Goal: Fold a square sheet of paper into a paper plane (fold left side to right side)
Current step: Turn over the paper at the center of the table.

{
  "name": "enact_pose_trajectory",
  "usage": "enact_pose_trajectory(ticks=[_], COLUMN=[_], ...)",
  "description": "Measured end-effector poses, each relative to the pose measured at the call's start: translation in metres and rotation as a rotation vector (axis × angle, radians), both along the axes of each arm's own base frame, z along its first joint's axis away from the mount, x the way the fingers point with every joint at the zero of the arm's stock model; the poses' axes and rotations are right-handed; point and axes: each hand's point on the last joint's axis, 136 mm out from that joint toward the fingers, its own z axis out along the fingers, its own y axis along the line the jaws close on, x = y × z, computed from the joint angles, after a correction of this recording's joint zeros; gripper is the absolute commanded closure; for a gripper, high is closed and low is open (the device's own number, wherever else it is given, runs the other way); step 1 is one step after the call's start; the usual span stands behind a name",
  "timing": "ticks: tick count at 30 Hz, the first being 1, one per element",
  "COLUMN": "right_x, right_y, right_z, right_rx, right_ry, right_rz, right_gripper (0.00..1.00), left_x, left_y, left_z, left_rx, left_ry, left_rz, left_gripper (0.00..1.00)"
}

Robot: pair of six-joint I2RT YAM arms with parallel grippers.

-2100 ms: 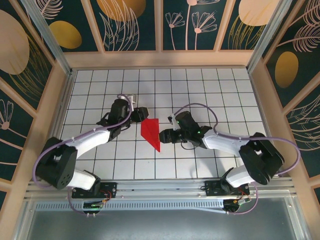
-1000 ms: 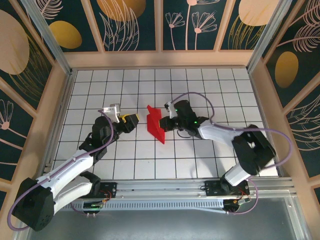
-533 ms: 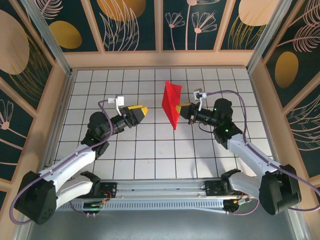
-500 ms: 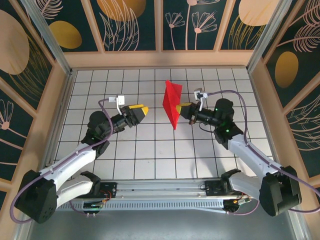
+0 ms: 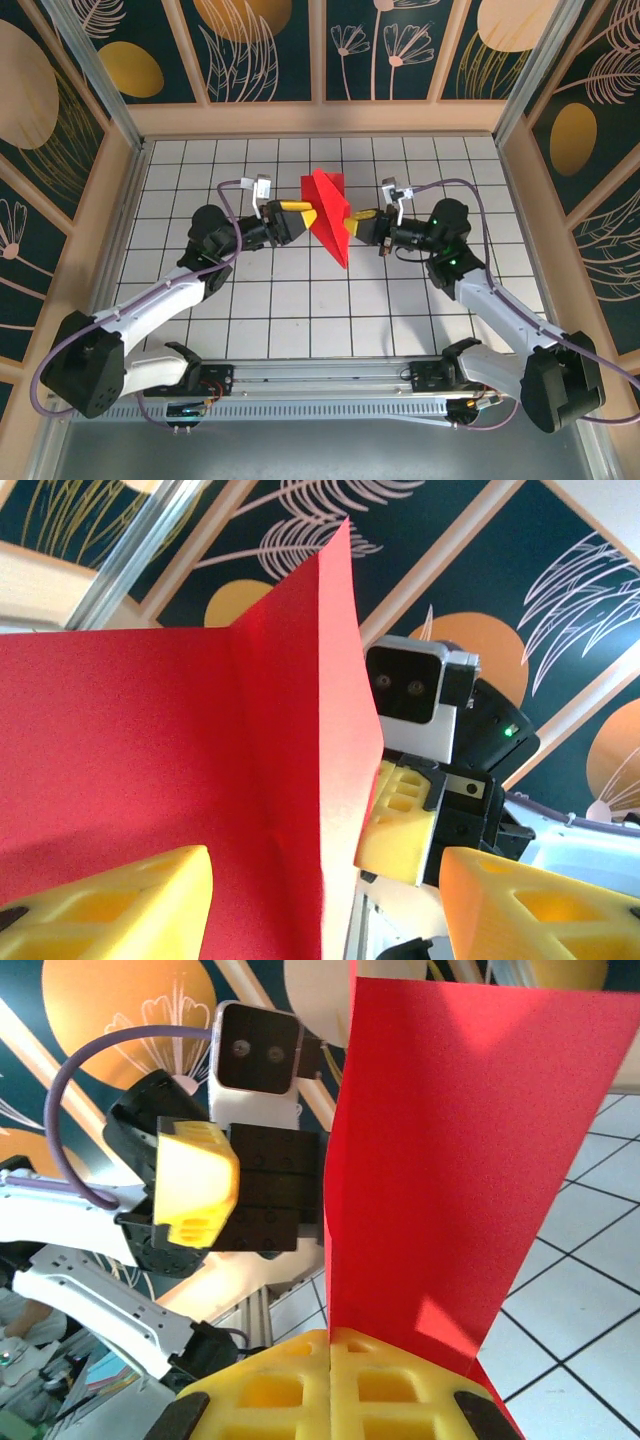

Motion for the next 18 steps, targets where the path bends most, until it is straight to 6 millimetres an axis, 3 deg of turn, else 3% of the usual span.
enact_pose_trajectory(ticks=[8,18], right_x=[-0.003,-0.001], right_y=[0.01,0.012], right_z=[-0.007,-0.003], right_rx=[-0.007,0.012], right_ry=[0.028,0.02], right_rz=[0.037,0.04], right_gripper=[1.0,1.0], left_x=[0.0,0.001], left_y=[-0.01,-0.013], left_z=[-0.004,-0.008], left_rx=[0.011,0.021], left_ry=[0.011,0.011], left_rz=[-0.034,-0.041], left_gripper=[0.46,0.79])
